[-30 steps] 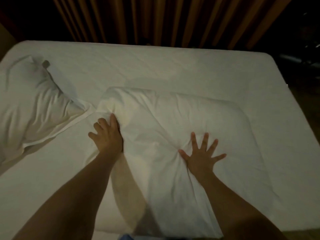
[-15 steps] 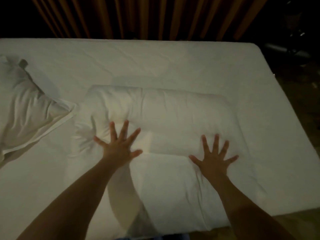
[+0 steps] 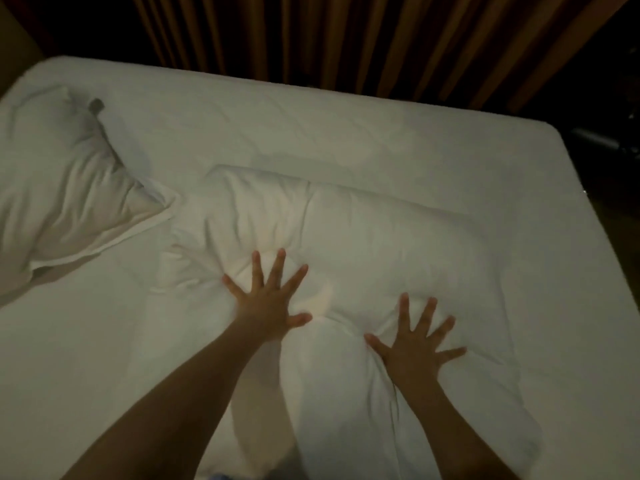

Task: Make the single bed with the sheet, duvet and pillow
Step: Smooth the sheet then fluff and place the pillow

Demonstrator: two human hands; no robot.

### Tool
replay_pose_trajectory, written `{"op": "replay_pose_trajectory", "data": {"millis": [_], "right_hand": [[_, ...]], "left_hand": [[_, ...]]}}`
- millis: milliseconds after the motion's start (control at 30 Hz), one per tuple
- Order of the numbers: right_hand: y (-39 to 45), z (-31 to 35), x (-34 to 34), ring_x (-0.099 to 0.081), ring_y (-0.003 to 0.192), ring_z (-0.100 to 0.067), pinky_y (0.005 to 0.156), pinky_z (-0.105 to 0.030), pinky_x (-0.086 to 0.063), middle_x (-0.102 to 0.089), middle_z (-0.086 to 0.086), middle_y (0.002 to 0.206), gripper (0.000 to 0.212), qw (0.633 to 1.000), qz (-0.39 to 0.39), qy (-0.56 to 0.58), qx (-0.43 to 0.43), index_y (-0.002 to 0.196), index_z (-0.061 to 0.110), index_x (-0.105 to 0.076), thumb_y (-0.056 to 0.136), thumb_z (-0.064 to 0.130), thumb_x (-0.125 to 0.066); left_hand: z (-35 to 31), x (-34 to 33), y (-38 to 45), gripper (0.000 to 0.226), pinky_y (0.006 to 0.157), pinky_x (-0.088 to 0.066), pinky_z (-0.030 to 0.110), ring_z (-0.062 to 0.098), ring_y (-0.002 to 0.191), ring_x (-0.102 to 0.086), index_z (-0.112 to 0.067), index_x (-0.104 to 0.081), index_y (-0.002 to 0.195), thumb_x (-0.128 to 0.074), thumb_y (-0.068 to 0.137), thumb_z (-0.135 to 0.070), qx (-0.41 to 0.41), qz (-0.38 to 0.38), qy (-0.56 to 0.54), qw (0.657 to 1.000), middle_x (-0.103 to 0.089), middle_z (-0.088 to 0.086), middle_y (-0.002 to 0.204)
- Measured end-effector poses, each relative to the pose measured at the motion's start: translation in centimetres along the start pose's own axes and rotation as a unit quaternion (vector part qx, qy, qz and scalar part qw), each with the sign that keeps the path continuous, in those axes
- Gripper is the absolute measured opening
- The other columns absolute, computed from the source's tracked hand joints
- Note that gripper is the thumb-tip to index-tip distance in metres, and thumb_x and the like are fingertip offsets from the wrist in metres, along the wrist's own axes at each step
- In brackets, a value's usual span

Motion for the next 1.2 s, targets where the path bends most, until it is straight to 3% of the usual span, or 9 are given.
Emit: {"op": "replay_pose_trajectory", "data": {"millis": [133, 333, 667, 867, 933, 1000, 1033, 1100, 1200], "right_hand": [[-0.3, 7.9, 4.0, 0.011, 0.142, -0.042, 0.104, -0.069, -0.016, 0.024, -0.011, 0.155, 0.118, 0.992, -0.025, -0.037, 0.122, 0.137, 0.035, 0.034, 0.066, 0.083, -0.047], [-3.6, 28.7, 5.1, 0.015, 0.143, -0.038, 0.107, -0.067, -0.007, 0.025, -0.007, 0.155, 0.128, 0.915, -0.020, -0.107, 0.389, 0.132, 0.033, 0.038, 0.067, 0.071, -0.064], [-8.4, 68.7, 3.1, 0.012, 0.143, -0.041, 0.105, -0.070, -0.010, 0.024, -0.012, 0.155, 0.130, 0.822, -0.003, -0.223, 0.524, 0.145, 0.021, 0.027, 0.070, 0.058, -0.072], [-7.4, 87.6, -1.5, 0.018, 0.140, -0.044, 0.103, -0.072, -0.001, 0.029, -0.012, 0.153, 0.136, 0.777, -0.004, -0.307, 0.549, 0.145, 0.018, 0.027, 0.067, 0.052, -0.078], [-5.5, 91.3, -4.2, 0.014, 0.139, -0.048, 0.102, -0.074, -0.002, 0.024, -0.015, 0.155, 0.133, 0.775, -0.003, -0.325, 0.541, 0.147, 0.014, 0.023, 0.068, 0.049, -0.078], [-4.1, 94.1, -7.5, 0.001, 0.140, -0.049, 0.102, -0.074, -0.008, 0.004, -0.018, 0.156, 0.120, 0.768, -0.018, -0.341, 0.542, 0.150, 0.005, 0.009, 0.073, 0.044, -0.075], [-3.8, 94.4, -8.5, -0.008, 0.140, -0.046, 0.103, -0.072, -0.012, -0.009, -0.019, 0.154, 0.107, 0.766, -0.032, -0.344, 0.542, 0.149, 0.003, -0.001, 0.077, 0.041, -0.071], [-2.8, 94.7, -10.9, -0.024, 0.135, -0.038, 0.104, -0.063, -0.021, -0.029, -0.015, 0.144, 0.078, 0.769, -0.043, -0.328, 0.547, 0.144, 0.004, -0.021, 0.084, 0.035, -0.061], [-1.4, 94.7, -12.8, -0.039, 0.123, -0.030, 0.105, -0.048, -0.026, -0.043, -0.008, 0.133, 0.056, 0.782, -0.017, -0.288, 0.552, 0.137, 0.012, -0.032, 0.088, 0.028, -0.054]], "left_hand": [[4.1, 1.4, -1.5, 0.095, 0.094, 0.005, 0.079, 0.035, 0.137, 0.032, -0.040, 0.025, 0.143, -0.035, 0.080, -0.077, 0.010, -0.010, 0.011, 1.000, 0.035, -0.003, 0.151], [17.0, 3.7, -3.2, 0.110, 0.099, 0.004, 0.075, 0.029, 0.140, 0.029, -0.029, 0.030, 0.143, -0.046, 0.077, -0.074, 0.129, -0.050, -0.048, 0.989, 0.037, 0.001, 0.149], [55.0, 6.6, -6.0, 0.127, 0.104, -0.003, 0.072, 0.031, 0.142, 0.024, -0.015, 0.038, 0.136, -0.059, 0.074, -0.067, 0.288, -0.060, 0.020, 0.956, 0.029, 0.008, 0.154], [69.0, 4.2, -2.2, 0.135, 0.107, 0.002, 0.067, 0.040, 0.141, 0.019, -0.013, 0.031, 0.143, -0.067, 0.068, -0.067, 0.332, -0.019, 0.033, 0.942, 0.026, 0.018, 0.153], [71.1, 2.5, 0.9, 0.124, 0.112, -0.014, 0.055, 0.043, 0.141, -0.016, 0.001, 0.002, 0.149, -0.073, 0.068, -0.054, 0.338, -0.036, 0.025, 0.940, -0.012, 0.030, 0.151], [72.3, 1.6, 3.9, 0.065, 0.095, -0.044, 0.035, 0.029, 0.107, -0.060, 0.003, -0.056, 0.126, -0.068, 0.072, -0.032, 0.316, -0.065, 0.003, 0.947, -0.060, 0.019, 0.116], [72.4, 1.4, 4.9, 0.038, 0.087, -0.047, 0.031, 0.023, 0.095, -0.064, -0.004, -0.065, 0.112, -0.057, 0.079, -0.022, 0.302, -0.067, -0.029, 0.951, -0.064, 0.010, 0.104], [73.0, -0.2, 7.8, 0.027, 0.091, -0.042, 0.034, 0.024, 0.104, -0.059, -0.008, -0.054, 0.115, -0.040, 0.093, -0.006, 0.294, -0.064, -0.037, 0.953, -0.059, 0.008, 0.112], [73.4, -1.3, 9.6, 0.028, 0.096, -0.041, 0.037, 0.027, 0.114, -0.057, -0.010, -0.051, 0.121, -0.035, 0.098, -0.006, 0.299, -0.058, -0.072, 0.950, -0.057, 0.008, 0.123]]}}
Point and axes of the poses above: each hand's wrist, its own y-axis towards the middle knuckle, its own x-axis out of the back of the hand, z = x × y, the point moved 4 cm from there along y, towards the middle knuckle
